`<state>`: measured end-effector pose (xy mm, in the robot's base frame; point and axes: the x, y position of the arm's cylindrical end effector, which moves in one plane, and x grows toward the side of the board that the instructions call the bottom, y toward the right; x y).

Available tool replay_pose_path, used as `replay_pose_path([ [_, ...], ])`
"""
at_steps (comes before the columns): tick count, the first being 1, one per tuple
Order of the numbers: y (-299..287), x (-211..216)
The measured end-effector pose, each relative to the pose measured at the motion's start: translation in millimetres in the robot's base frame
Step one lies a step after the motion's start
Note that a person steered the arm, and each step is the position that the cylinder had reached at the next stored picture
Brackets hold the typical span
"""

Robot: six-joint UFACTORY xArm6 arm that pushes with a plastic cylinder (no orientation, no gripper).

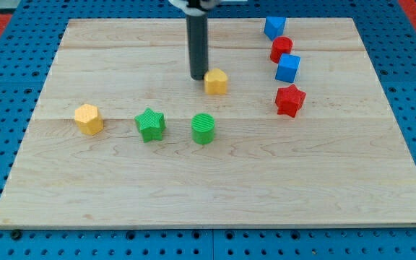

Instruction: Move the yellow heart bottom left to the red star

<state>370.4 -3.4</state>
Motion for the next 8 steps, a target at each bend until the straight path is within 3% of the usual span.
replay_pose_path([
  [1, 23, 47],
  [3, 31, -3],
  [4, 75, 28],
  [5, 77, 79],
  [7, 81, 67],
  [8, 48, 71],
])
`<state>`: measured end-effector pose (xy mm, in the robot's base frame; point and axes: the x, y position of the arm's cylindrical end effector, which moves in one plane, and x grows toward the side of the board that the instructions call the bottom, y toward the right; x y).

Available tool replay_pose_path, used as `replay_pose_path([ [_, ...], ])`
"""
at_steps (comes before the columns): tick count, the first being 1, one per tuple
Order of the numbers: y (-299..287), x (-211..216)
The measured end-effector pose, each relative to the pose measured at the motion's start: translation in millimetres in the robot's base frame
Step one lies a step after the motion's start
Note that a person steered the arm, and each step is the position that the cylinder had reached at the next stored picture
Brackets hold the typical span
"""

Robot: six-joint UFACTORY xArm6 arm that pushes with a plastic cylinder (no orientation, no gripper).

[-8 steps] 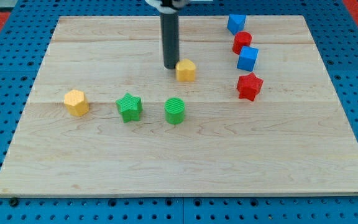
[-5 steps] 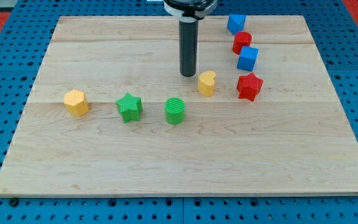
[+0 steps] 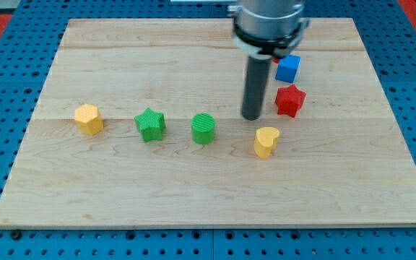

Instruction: Move the yellow heart bottom left to the red star

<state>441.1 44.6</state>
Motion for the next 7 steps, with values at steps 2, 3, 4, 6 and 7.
replay_pose_path([
  [2, -59, -4],
  [3, -80, -4],
  [4, -91, 1],
  [6, -87, 10],
  [7, -77, 17],
])
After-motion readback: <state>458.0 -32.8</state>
